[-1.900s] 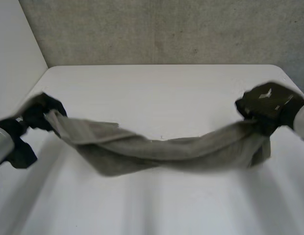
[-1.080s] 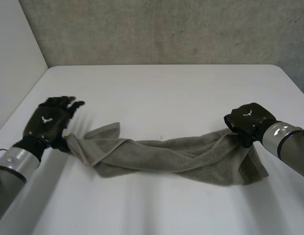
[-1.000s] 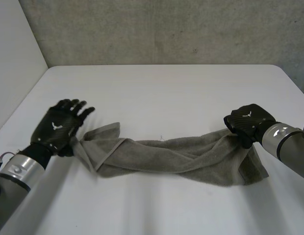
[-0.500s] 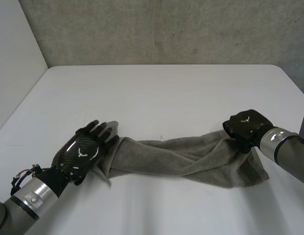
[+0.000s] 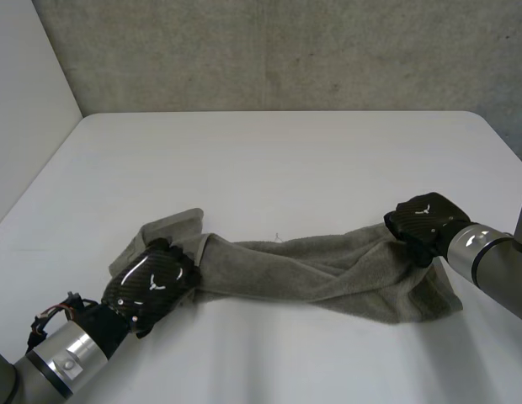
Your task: Fold the towel.
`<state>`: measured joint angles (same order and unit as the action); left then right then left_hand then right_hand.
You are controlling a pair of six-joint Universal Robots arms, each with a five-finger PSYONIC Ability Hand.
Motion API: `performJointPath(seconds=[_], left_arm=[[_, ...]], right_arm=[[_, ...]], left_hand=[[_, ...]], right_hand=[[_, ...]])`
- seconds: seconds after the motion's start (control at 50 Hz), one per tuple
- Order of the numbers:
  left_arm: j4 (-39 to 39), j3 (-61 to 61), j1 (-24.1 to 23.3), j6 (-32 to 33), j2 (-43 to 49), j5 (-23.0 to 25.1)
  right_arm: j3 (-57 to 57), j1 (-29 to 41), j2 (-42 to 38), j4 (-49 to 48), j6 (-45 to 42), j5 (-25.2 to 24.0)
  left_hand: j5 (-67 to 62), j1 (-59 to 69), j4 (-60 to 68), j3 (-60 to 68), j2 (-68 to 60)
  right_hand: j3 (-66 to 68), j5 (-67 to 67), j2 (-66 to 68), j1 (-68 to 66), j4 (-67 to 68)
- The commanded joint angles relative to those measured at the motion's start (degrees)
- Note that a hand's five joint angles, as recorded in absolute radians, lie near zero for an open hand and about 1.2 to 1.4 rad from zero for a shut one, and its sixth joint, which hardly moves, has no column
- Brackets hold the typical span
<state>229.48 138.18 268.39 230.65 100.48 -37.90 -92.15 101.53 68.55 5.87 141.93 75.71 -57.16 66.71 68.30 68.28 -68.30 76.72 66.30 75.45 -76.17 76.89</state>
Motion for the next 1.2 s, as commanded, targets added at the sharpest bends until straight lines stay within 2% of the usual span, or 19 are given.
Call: performJointPath(seconds=[0.02, 0.06, 0.08, 0.1, 0.12, 0.16, 0.18, 0.22, 0.3, 0.38, 0.5, 0.6, 0.7, 0.8, 0.88, 0.92, 0.98, 1.08, 1.2], left_arm=[[-0.79, -1.95, 0.38, -3.36, -5.12, -1.30], [-2.63, -4.31, 0.29, -11.75, -11.77, -5.49], [-2.64, -4.32, 0.29, -11.80, -11.80, -5.51], [-3.60, -6.24, 0.03, -18.68, -14.67, -9.00], [-3.61, -6.25, 0.03, -18.75, -14.70, -9.03], [-4.92, -10.80, -0.15, -35.88, -19.77, -17.08], [-4.92, -10.82, -0.15, -35.97, -19.79, -17.12], [-7.81, -15.64, -0.24, -52.07, -22.33, -23.07], [-14.03, -19.42, -0.15, -60.99, -22.52, -25.20], [-23.53, -22.59, -0.15, -61.29, -17.97, -26.16], [-28.13, -25.24, -0.24, -58.65, -7.58, -27.93], [-32.16, -31.89, -1.20, -54.70, 5.84, -34.15], [-34.89, -42.07, -2.43, -52.50, 13.41, -37.50], [-34.90, -57.44, -6.29, -53.02, 17.90, -38.38], [-33.93, -76.59, -10.33, -54.86, 19.49, -40.92], [-32.97, -82.31, -11.04, -56.09, 19.49, -42.15], [-29.64, -91.12, -11.92, -58.99, 19.41, -44.18], [-27.07, -97.91, -12.01, -63.03, 19.40, -46.82], [-27.34, -93.47, -11.75, -65.06, 19.14, -47.44]], right_arm=[[1.00, -0.36, 3.94, 0.37, 0.45, 0.84], [1.44, -0.45, 7.39, 0.55, 0.71, 0.93], [2.05, -0.63, 9.91, 0.55, 1.15, 0.93], [2.93, -1.50, 12.63, 0.81, 1.76, 0.93], [2.94, -1.51, 12.66, 0.81, 1.77, 0.93], [3.82, -2.47, 15.74, 0.99, 2.30, 0.93], [4.60, -3.43, 18.70, 1.25, 2.90, 0.84], [5.31, -4.32, 21.45, 1.60, 3.26, 0.67], [6.54, -6.16, 25.05, 5.54, 2.56, -0.21], [6.10, -6.08, 24.09, 9.69, 2.03, -0.30], [5.84, -4.14, 13.01, 16.28, -8.43, 0.84], [8.12, -1.77, 6.07, 17.60, -16.86, 4.18], [16.12, -0.36, -2.45, 16.89, -17.92, 8.93], [38.21, 3.93, -11.66, 8.32, -16.17, 11.03], [49.70, 5.09, -13.62, -1.91, -12.21, 11.48], [56.26, 5.26, -13.36, -13.55, -6.78, 11.91], [57.87, 5.35, -11.34, -21.31, -2.91, 12.18], [56.47, 5.44, -9.05, -21.52, -1.66, 12.00], [50.33, 5.35, -7.64, -14.24, -1.66, 10.60]], left_hand=[[-12.84, 13.29, 11.70, 11.72, -11.70], [-12.84, 13.29, 11.70, 11.72, -11.70], [-12.84, 13.29, 11.70, 11.72, -11.70], [-12.84, 13.29, 11.70, 11.72, -11.70], [-12.84, 13.29, 11.70, 11.72, -11.70], [-12.84, 13.29, 11.70, 11.72, -11.70], [-12.84, 13.29, 11.70, 11.72, -11.70], [-12.84, 13.29, 11.70, 11.72, -11.70], [-12.84, 13.29, 11.70, 11.72, -11.70], [-12.84, 13.29, 11.70, 11.72, -11.70], [-12.84, 13.29, 11.70, 11.72, -11.70], [-12.84, 13.29, 11.70, 11.72, -11.70], [-12.84, 13.29, 11.70, 11.72, -11.70], [-12.84, 13.29, 11.70, 11.72, -11.70], [-12.84, 13.29, 11.70, 11.72, -11.70], [-12.84, 13.29, 11.70, 11.72, -11.70], [-12.84, 13.29, 11.70, 11.72, -11.70], [-12.84, 13.29, 11.70, 11.72, -11.70], [-12.84, 13.29, 11.70, 11.72, -11.70]], right_hand=[[3.28, 3.70, 4.55, -3.83, 3.11], [3.28, 3.70, 4.55, -3.83, 3.11], [3.28, 3.70, 4.55, -3.83, 3.11], [3.28, 3.70, 4.55, -3.83, 3.11], [3.28, 3.70, 4.55, -3.83, 3.11], [3.28, 3.70, 4.55, -3.83, 3.11], [3.28, 3.70, 4.55, -3.83, 3.11], [3.28, 3.70, 4.55, -3.83, 3.11], [3.28, 3.70, 4.55, -3.83, 3.11], [3.28, 3.70, 4.55, -3.83, 3.11], [3.28, 3.70, 4.55, -3.83, 3.11], [3.28, 3.70, 4.55, -3.83, 3.11], [3.28, 3.70, 4.55, -3.83, 3.11], [3.28, 3.70, 4.55, -3.83, 3.11], [3.28, 3.70, 4.55, -3.83, 3.11], [3.28, 3.70, 4.55, -3.83, 3.11], [3.28, 3.70, 4.55, -3.83, 3.11], [3.28, 3.70, 4.55, -3.83, 3.11], [3.28, 3.70, 4.55, -3.83, 3.11]])
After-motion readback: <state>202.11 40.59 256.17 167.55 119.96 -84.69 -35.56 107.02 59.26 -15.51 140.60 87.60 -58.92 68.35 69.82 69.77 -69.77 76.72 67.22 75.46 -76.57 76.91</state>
